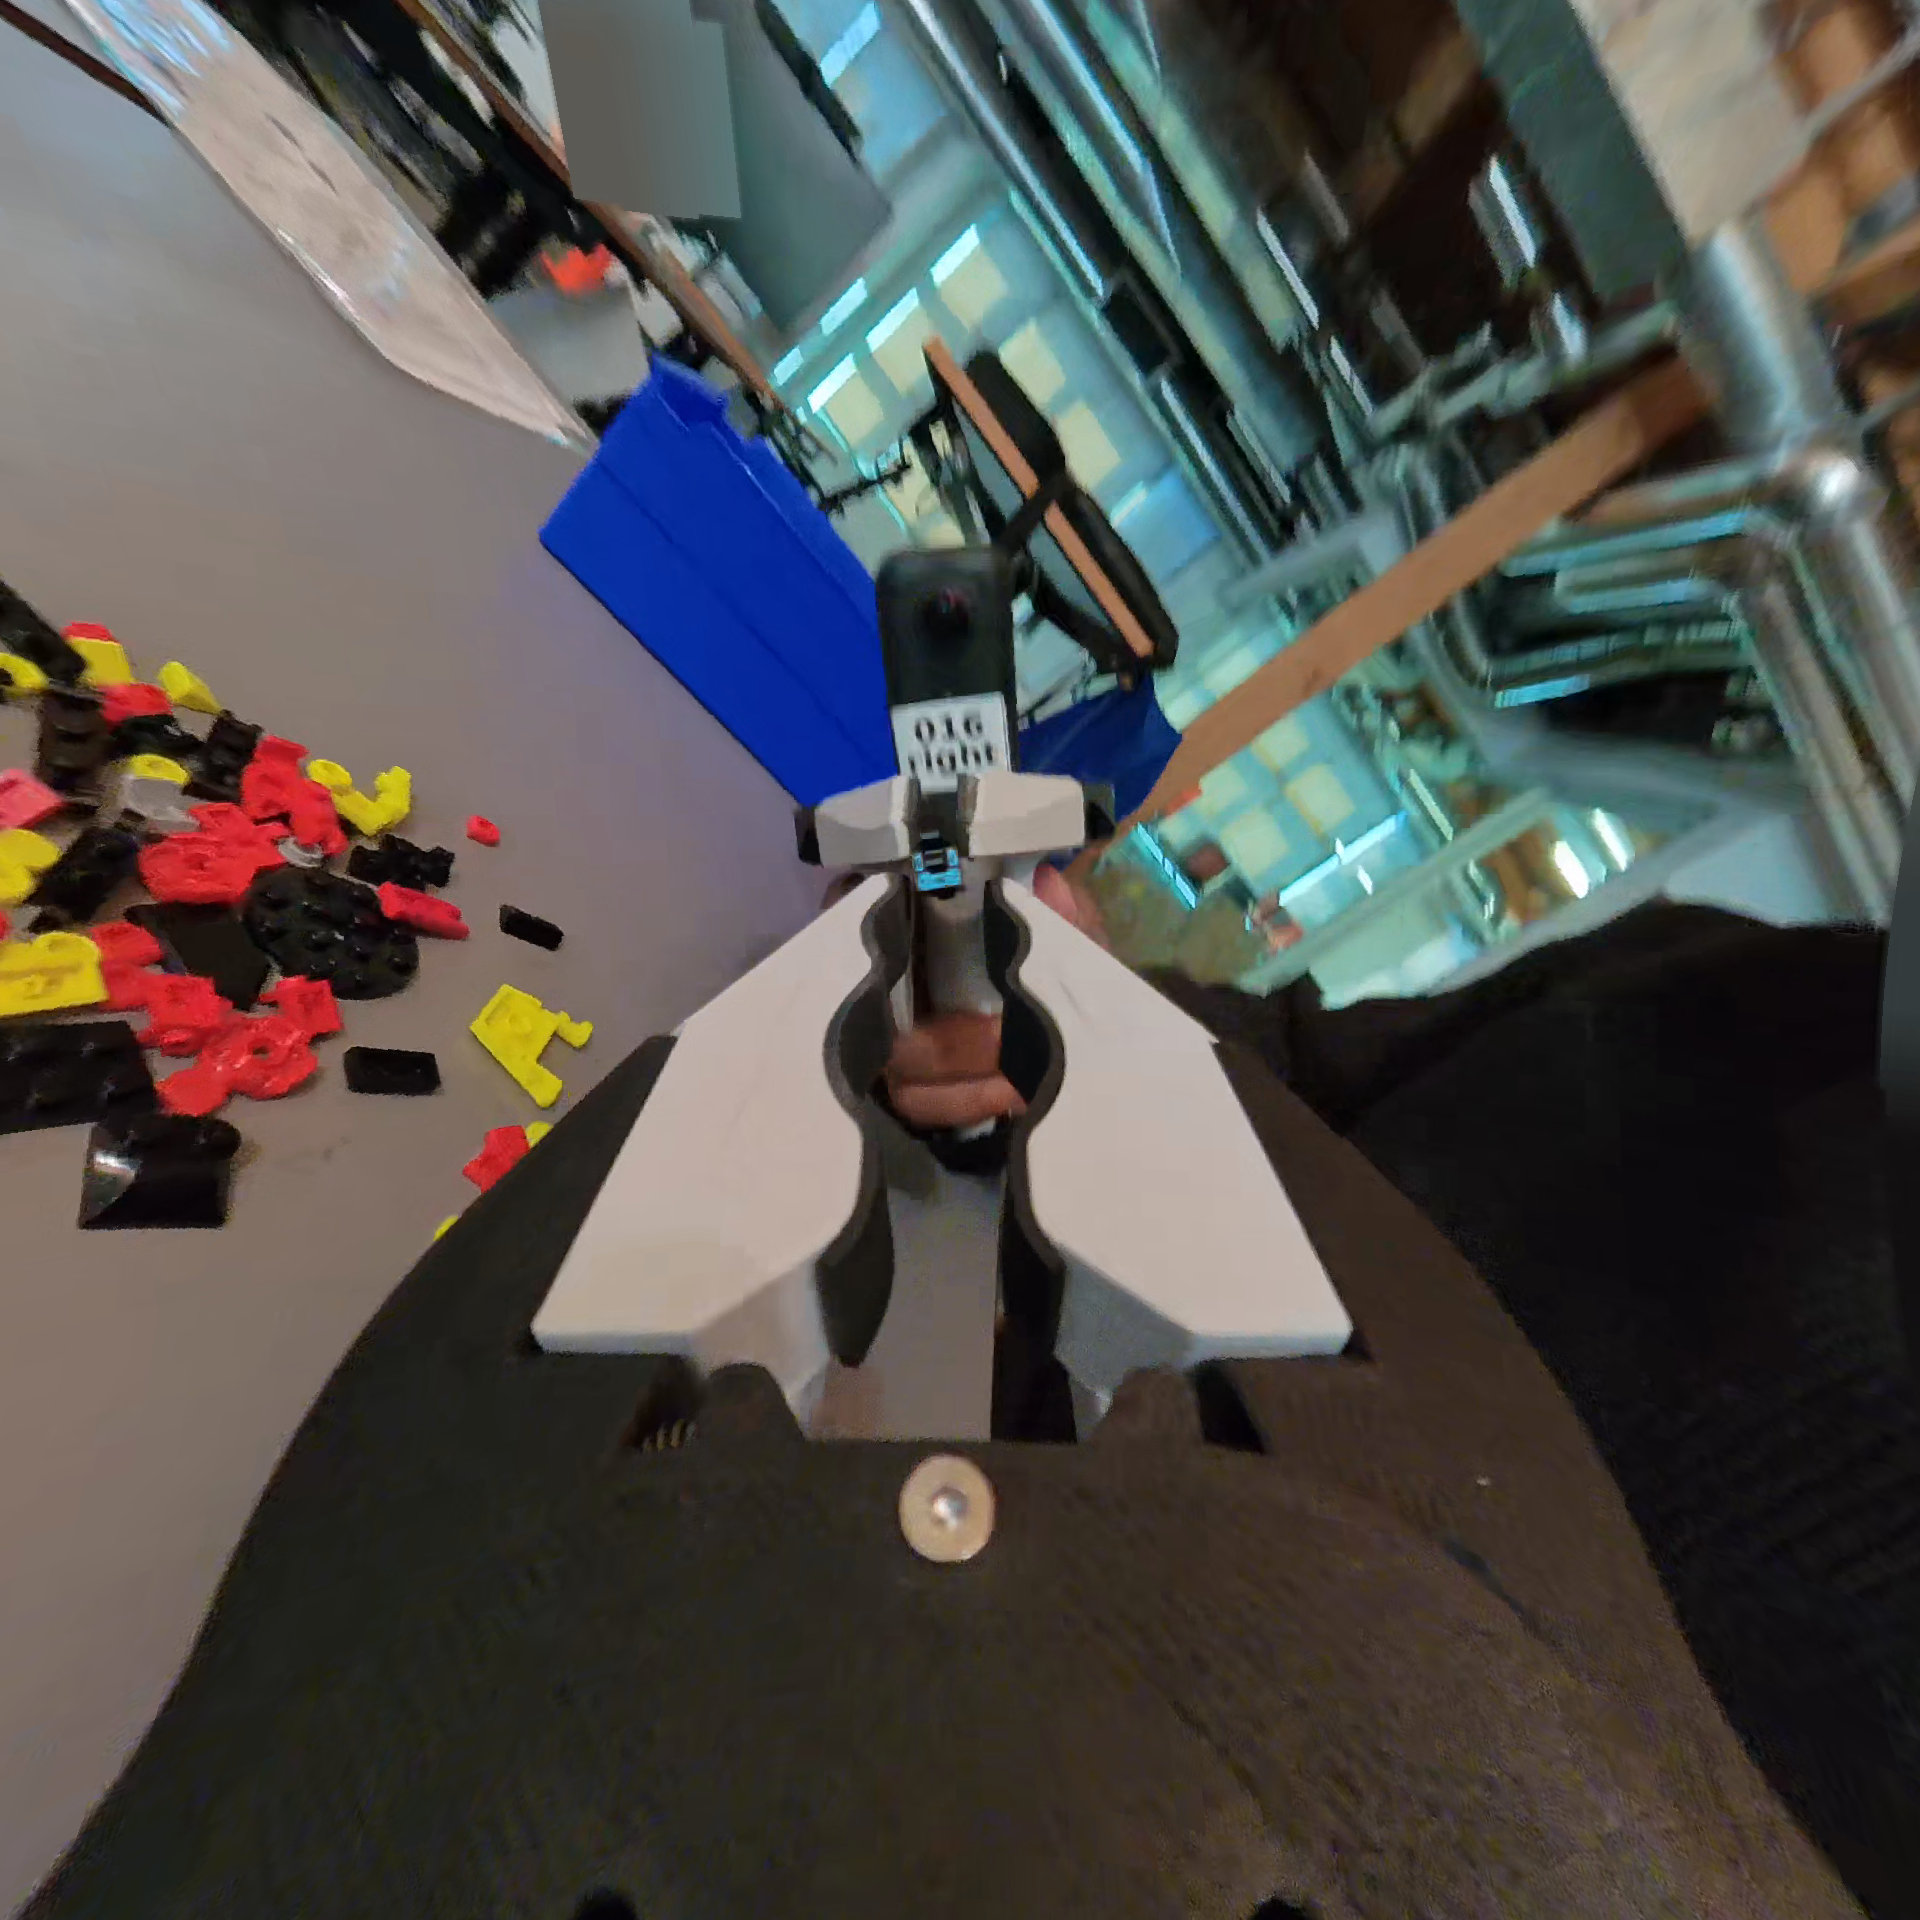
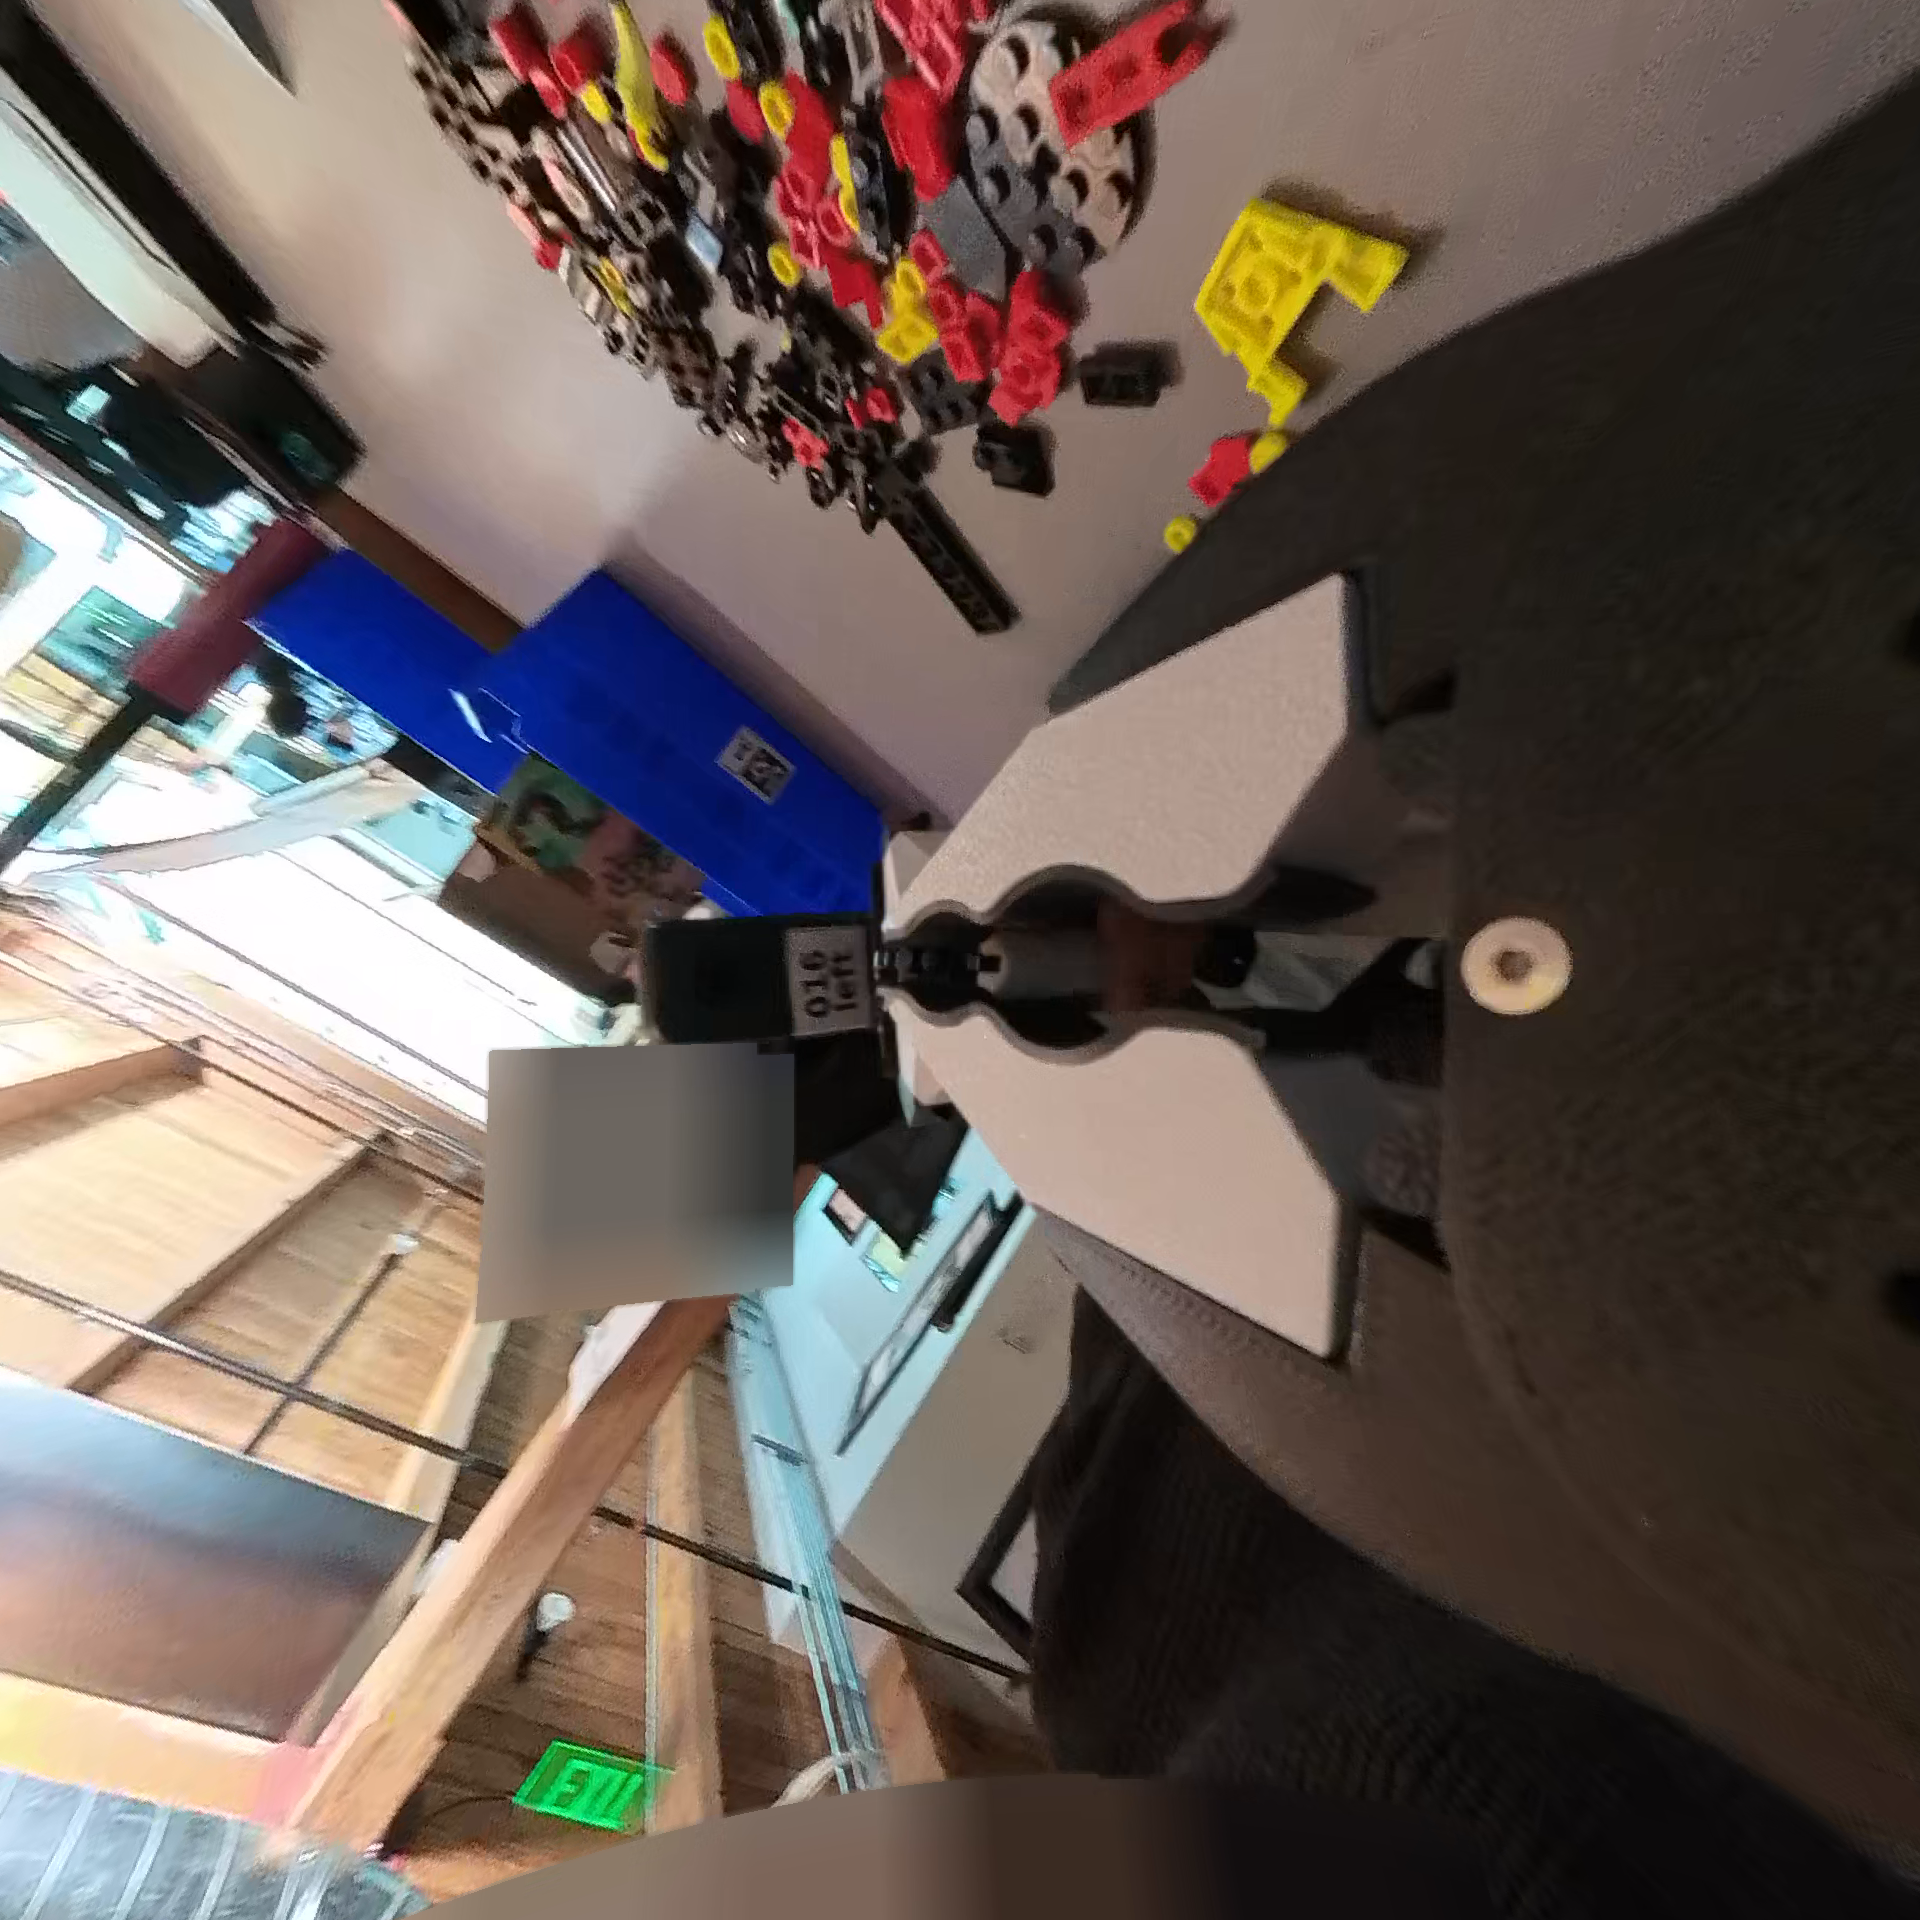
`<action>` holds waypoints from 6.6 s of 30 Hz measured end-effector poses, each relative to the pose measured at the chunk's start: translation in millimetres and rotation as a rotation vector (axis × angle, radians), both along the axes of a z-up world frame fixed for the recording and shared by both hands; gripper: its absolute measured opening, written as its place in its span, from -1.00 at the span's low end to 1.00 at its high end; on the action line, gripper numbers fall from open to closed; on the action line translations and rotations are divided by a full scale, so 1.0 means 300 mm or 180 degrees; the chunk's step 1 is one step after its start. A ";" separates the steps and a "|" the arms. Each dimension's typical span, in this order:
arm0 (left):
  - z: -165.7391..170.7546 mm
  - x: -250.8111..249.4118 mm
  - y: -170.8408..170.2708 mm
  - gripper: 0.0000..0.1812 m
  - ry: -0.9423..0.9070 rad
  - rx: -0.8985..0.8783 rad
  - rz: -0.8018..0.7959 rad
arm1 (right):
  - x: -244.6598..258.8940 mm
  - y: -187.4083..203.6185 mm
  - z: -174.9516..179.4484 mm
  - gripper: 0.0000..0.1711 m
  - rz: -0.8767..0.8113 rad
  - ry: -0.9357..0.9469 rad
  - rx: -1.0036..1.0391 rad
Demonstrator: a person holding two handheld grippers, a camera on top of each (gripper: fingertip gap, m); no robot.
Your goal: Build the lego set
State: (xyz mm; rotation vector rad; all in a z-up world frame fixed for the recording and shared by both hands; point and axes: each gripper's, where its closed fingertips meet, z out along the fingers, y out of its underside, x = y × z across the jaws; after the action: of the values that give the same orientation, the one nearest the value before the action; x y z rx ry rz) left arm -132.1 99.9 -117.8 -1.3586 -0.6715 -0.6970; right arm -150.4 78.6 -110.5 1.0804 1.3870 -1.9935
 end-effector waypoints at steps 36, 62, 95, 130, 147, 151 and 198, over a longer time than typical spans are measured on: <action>-0.015 0.044 0.027 -0.95 0.0358 -0.0187 -0.0159 | 0.047 0.003 -0.005 -0.96 0.0438 0.0117 0.0284; -0.007 0.027 0.018 -0.96 0.0231 -0.0095 -0.0072 | 0.034 0.012 -0.002 -0.96 0.0297 0.0146 0.0307; 0.031 0.023 0.014 -0.98 0.0158 -0.0023 0.0060 | 0.042 0.012 0.029 -0.93 0.0081 0.0417 0.0224; 0.029 0.030 0.016 -0.82 -0.0166 0.0204 -0.0056 | 0.016 0.049 0.063 -0.93 0.0007 0.0209 -0.0144; 0.030 0.032 0.017 -0.97 0.0040 0.0105 -0.0020 | 0.045 0.020 0.037 -0.84 0.0226 0.0308 0.0101; 0.032 0.031 0.016 -0.97 0.0030 0.0118 -0.0018 | 0.025 0.044 0.045 -0.83 0.0126 0.0288 0.0044; 0.033 0.042 0.016 -0.97 0.0230 0.0049 -0.0041 | 0.059 0.028 0.036 -0.91 0.0322 0.0550 0.0350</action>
State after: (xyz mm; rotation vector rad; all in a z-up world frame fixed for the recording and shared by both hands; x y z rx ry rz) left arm -119.5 104.8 -107.9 -1.3684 -0.5989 -0.6590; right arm -132.9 87.1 -99.8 0.8814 1.6239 -1.9959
